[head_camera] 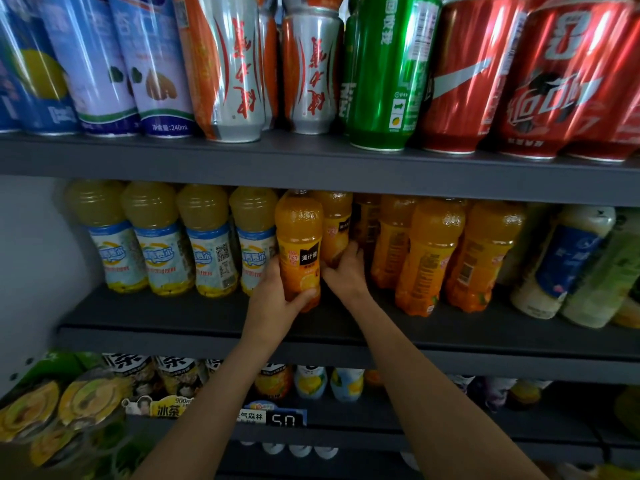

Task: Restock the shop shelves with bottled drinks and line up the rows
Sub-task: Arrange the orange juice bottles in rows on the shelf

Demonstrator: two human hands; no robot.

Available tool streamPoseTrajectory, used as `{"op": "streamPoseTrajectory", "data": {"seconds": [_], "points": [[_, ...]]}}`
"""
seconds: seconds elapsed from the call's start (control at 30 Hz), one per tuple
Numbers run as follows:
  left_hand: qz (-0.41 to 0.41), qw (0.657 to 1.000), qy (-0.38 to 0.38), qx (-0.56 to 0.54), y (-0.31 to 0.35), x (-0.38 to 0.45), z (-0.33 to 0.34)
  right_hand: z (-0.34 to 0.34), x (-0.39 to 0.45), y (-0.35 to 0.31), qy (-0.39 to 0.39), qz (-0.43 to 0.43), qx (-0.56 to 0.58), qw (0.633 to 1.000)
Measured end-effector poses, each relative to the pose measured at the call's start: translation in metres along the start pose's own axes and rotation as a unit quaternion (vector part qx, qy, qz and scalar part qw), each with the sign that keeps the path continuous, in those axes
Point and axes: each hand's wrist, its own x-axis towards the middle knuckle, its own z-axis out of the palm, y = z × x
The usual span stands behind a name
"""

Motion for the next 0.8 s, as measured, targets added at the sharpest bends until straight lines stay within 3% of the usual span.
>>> {"op": "streamPoseTrajectory", "data": {"seconds": [0.27,0.33,0.5,0.7,0.8], "points": [[-0.01,1.0,0.002,0.007,0.0,0.001,0.001,0.007,-0.004,-0.002,0.066,-0.031,-0.05,0.996],[-0.013,1.0,0.001,0.006,0.0,0.001,0.001,0.004,0.002,-0.004,0.04,-0.016,-0.018,0.999],[-0.008,1.0,0.002,0.001,0.0,0.0,0.001,-0.013,0.013,-0.004,-0.109,0.019,0.098,0.989],[0.0,1.0,-0.001,0.001,0.002,0.0,0.0,-0.005,0.02,-0.009,-0.017,-0.008,-0.004,1.0],[-0.003,1.0,0.0,0.006,0.004,0.0,-0.001,-0.01,0.021,-0.01,-0.036,-0.029,0.031,0.998]]}}
